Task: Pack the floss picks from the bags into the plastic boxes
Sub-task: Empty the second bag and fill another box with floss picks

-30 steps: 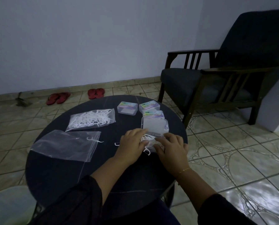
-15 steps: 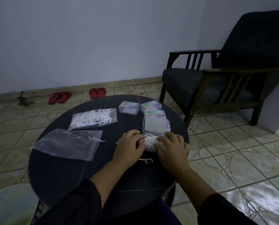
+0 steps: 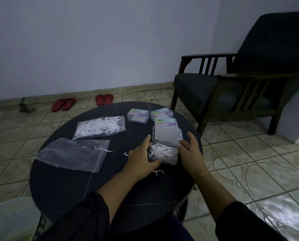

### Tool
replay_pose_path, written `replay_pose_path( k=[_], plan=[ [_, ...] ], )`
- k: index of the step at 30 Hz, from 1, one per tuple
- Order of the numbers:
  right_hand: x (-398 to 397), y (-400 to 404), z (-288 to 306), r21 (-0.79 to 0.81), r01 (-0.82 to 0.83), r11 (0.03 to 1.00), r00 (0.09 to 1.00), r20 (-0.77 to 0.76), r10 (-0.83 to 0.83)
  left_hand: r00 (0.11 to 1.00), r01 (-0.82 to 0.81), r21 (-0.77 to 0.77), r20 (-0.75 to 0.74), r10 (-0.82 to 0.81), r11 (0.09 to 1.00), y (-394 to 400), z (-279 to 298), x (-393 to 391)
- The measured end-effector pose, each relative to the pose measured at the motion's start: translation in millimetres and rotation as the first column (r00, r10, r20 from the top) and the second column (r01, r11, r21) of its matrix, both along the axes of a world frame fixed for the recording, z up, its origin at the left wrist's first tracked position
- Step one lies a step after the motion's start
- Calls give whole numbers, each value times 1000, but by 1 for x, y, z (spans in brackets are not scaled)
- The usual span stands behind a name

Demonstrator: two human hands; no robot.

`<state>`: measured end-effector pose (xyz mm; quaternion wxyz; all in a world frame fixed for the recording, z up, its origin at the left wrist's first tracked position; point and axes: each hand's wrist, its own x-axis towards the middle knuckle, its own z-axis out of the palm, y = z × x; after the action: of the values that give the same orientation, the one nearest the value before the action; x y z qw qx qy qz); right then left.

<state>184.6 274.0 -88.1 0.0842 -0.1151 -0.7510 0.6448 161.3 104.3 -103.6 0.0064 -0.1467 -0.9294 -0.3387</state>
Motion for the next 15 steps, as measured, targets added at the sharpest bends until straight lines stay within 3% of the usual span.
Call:
replay_pose_path(
  k=[4,8,11,15],
  plan=[
    [4,5,1,11,-71,997,996,-52,71,998,-52,27,-21,53,998,4,-1,-1],
    [6,7,-5,387,-149,910,987,-2,163,995,-82,16,-59,83,997,8,-4,2],
    [10,5,-8,522,-162,837,985,39,167,990,-74,-119,-126,59,990,9,-5,2],
    [10,2,-7,561,-158,813,986,47,159,987,-56,-286,-161,10,957,9,-6,1]
  ],
)
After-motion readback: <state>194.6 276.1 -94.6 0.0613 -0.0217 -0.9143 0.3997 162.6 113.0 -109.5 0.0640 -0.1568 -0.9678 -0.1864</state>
